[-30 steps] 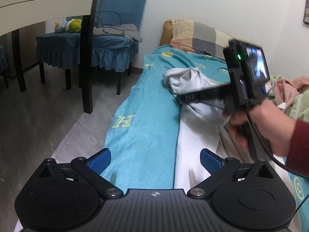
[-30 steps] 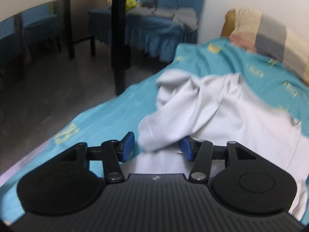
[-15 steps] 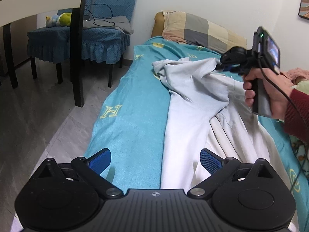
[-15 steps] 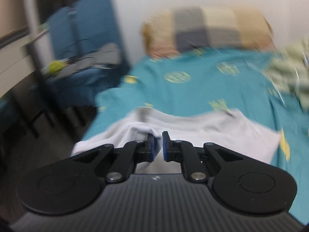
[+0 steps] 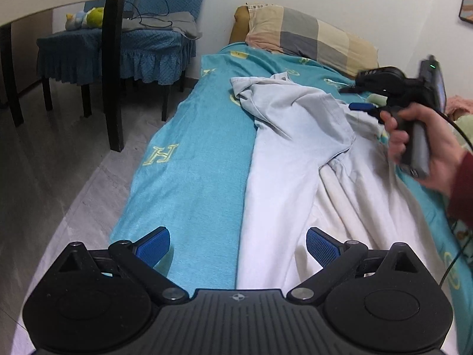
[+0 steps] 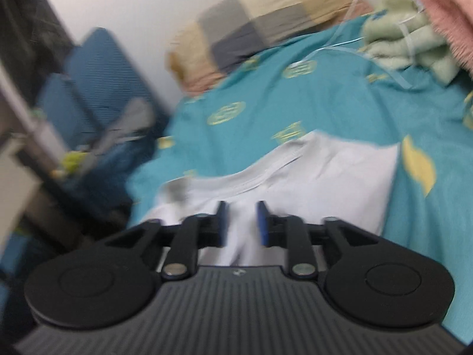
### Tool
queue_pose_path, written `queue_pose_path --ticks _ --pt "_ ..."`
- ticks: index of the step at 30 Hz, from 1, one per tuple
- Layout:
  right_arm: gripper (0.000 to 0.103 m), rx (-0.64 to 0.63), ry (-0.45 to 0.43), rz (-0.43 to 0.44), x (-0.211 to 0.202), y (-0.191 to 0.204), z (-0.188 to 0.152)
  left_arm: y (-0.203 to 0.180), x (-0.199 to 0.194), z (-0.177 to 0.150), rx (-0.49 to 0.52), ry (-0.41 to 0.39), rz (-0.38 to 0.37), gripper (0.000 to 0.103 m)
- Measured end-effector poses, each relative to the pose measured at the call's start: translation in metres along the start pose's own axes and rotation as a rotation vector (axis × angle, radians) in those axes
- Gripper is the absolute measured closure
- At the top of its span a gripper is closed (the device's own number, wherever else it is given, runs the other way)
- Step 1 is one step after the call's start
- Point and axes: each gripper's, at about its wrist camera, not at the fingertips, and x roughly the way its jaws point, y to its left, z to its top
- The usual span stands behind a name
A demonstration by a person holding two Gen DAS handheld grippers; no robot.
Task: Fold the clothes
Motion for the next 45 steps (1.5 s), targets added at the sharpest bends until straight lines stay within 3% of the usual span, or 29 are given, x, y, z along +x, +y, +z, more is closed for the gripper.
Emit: queue_pose_path --ticks 2,4,7,10,11,12,13,14,16,19,23,27,33,38,43,45 --pt "0.026 -0.037 0.038 0.095 -0.011 0.013 -0.013 -0.001 -0.002 0.0 -0.001 -0.004 0.0 0.003" --pt "0.025 -0.102 0.07 0.138 -0.018 0.027 -0.026 -0.001 -0.004 -0.001 -0.002 -0.009 0.003 0.003" --pt "0.025 -0.28 0.146 0.009 -0.006 0.05 -0.044 -0.002 -0.006 -0.001 -0.005 -0.013 0.007 0.003" --pt "0.026 -0.371 0.133 -0.076 -0.002 0.057 -0.055 -0.002 -0.007 -0.001 -0.007 -0.014 0.009 0.003" --pt "0.032 -0.371 0.118 -0.091 -0.003 0.057 -0.056 -0.001 -0.007 -0.001 -0.008 -0.014 0.007 0.003" --pt "0.053 -0.354 0.11 -0.092 -0.005 0.056 -0.054 -0.001 -0.007 0.0 -0.009 -0.014 0.004 0.003" --pt "0.067 -0.331 0.105 -0.089 -0.007 0.053 -0.05 -0.001 -0.007 0.0 -0.01 -0.014 0.001 0.003" --pt "0.09 -0.294 0.092 -0.093 -0.01 0.048 -0.046 -0.001 -0.007 0.0 -0.01 -0.015 -0.002 0.003" --pt "0.091 -0.213 0.058 -0.121 -0.014 0.035 -0.038 -0.002 -0.007 0.0 -0.006 -0.013 -0.006 0.003" --pt "0.091 -0.123 0.079 -0.214 -0.005 0.006 -0.032 -0.003 -0.005 -0.001 0.001 -0.008 -0.012 0.003" --pt "0.091 -0.016 0.076 -0.183 -0.021 -0.012 -0.032 -0.004 -0.005 -0.001 0.017 -0.007 -0.016 0.003" --pt "0.091 -0.079 0.063 -0.149 -0.072 0.009 -0.027 -0.008 -0.008 -0.001 0.029 -0.013 -0.012 0.003" --pt "0.089 -0.182 0.05 -0.115 -0.189 0.051 -0.045 -0.014 -0.024 -0.003 0.047 -0.039 0.004 0.003" --pt "0.089 -0.132 0.056 -0.056 -0.286 0.054 -0.088 -0.004 -0.043 -0.007 -0.066 -0.03 -0.048 0.004" --pt "0.088 -0.1 0.108 0.0 -0.328 0.036 -0.131 0.0 -0.066 -0.012 -0.128 -0.013 -0.037 0.006" --pt "0.078 -0.048 0.141 0.022 -0.333 0.026 -0.14 -0.001 -0.076 -0.013 -0.121 0.003 -0.014 0.007"
